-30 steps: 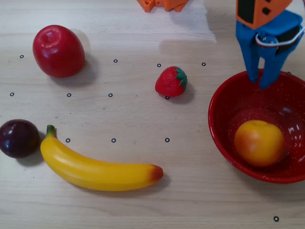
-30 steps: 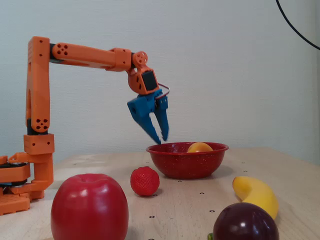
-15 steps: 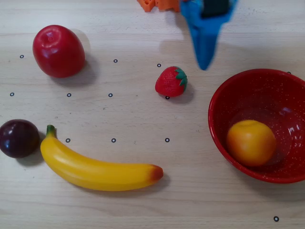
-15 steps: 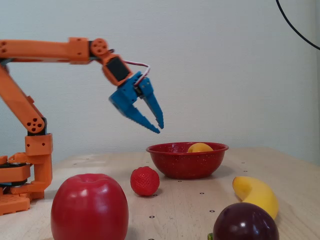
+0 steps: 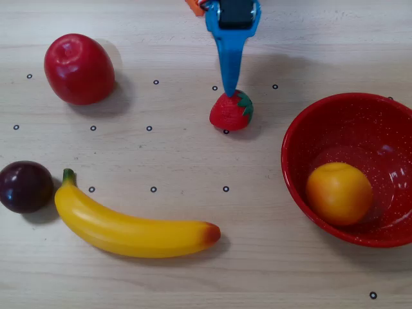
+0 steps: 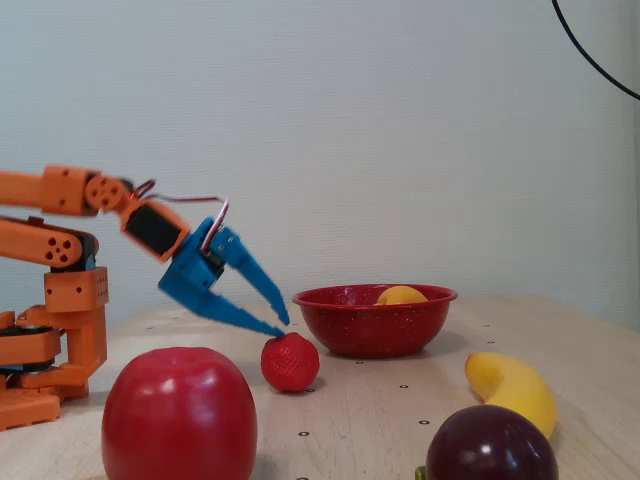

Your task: Put the peach in the red bowl.

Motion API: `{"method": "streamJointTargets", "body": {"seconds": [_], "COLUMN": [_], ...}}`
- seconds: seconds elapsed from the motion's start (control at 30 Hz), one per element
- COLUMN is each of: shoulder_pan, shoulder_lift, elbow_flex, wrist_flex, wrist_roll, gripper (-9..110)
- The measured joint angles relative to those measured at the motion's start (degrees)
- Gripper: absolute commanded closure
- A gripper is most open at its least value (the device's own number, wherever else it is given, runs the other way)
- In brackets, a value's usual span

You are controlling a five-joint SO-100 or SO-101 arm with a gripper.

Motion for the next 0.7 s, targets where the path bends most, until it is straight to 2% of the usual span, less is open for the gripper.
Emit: {"method": "streamJointTargets", "body": {"seconds": [0.33,0.7], "shoulder_pan": [0.26,-0.62], "shoulder_lift": [11.16,19.69], "elbow_flex": [6.59,6.94], "wrist_flex": [-1.85,14.15], "wrist_roll": [-0.53,-8.17], "gripper": [101,101]}}
